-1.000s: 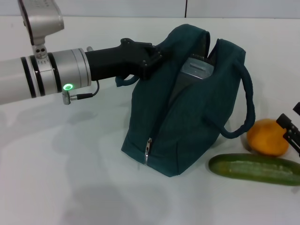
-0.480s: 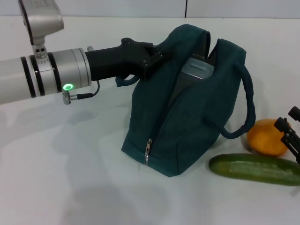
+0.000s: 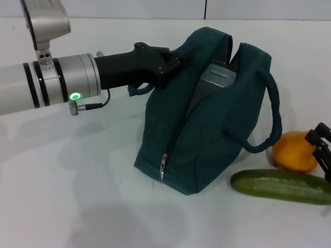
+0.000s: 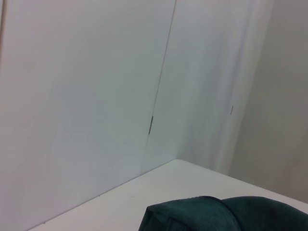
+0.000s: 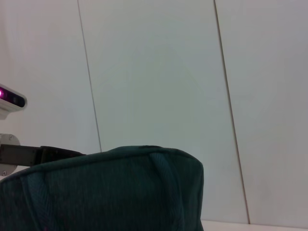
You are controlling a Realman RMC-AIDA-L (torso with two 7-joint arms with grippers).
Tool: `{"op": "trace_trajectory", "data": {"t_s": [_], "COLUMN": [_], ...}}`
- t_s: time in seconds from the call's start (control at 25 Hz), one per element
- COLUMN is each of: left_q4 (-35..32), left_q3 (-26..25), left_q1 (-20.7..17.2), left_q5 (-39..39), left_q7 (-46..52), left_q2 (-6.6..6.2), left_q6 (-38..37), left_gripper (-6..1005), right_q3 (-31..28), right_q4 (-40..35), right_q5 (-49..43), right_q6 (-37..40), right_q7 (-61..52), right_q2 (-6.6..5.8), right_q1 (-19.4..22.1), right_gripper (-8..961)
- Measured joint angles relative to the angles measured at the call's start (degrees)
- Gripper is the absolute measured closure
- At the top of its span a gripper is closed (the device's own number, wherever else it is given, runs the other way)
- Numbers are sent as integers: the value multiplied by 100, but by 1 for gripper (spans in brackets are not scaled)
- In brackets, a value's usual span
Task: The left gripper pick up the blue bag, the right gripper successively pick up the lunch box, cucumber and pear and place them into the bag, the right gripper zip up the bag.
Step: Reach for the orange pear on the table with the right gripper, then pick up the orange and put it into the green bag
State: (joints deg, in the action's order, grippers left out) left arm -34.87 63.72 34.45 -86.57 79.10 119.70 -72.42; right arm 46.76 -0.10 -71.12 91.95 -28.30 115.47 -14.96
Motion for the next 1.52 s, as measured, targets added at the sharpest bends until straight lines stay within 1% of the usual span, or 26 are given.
{"op": "trace_trajectory", "data": {"t_s": [0.2,0.52,0.92,1.16,1.32,1.44,1.52], "left_q4": [-2,-26,-40,-40,-39,-38,-37], "left_q3": [0,0,0,0,0,0,-2], "left_q1": [0,0,0,0,-7,-31,-39], "left_q5": [0,0,0,0,1,1,2], "left_q7": [0,0,0,0,-9,-82,-127], "left_q2": [0,0,0,0,0,0,-2], "left_q6": [-1,0,0,0,0,-5,-10], "left_gripper": [953,953,953,953,952,952,952], "right_q3": [0,0,0,0,-44,-67,-71], "right_q4": [1,-32,-14,-14,-50,-122,-257], "right_q5": [1,3,-36,-70,-23,110,288], "right_q6": [-10,-12,-117,-103,220,649,1004], "right_q7": [1,-25,-28,3,8,-73,-321], "right_q2": [1,1,1,1,-2,-17,-31], "right_q1": [-9,-100,-137,-128,-73,-3,50], "right_gripper": [767,782,830,910,917,918,914]}}
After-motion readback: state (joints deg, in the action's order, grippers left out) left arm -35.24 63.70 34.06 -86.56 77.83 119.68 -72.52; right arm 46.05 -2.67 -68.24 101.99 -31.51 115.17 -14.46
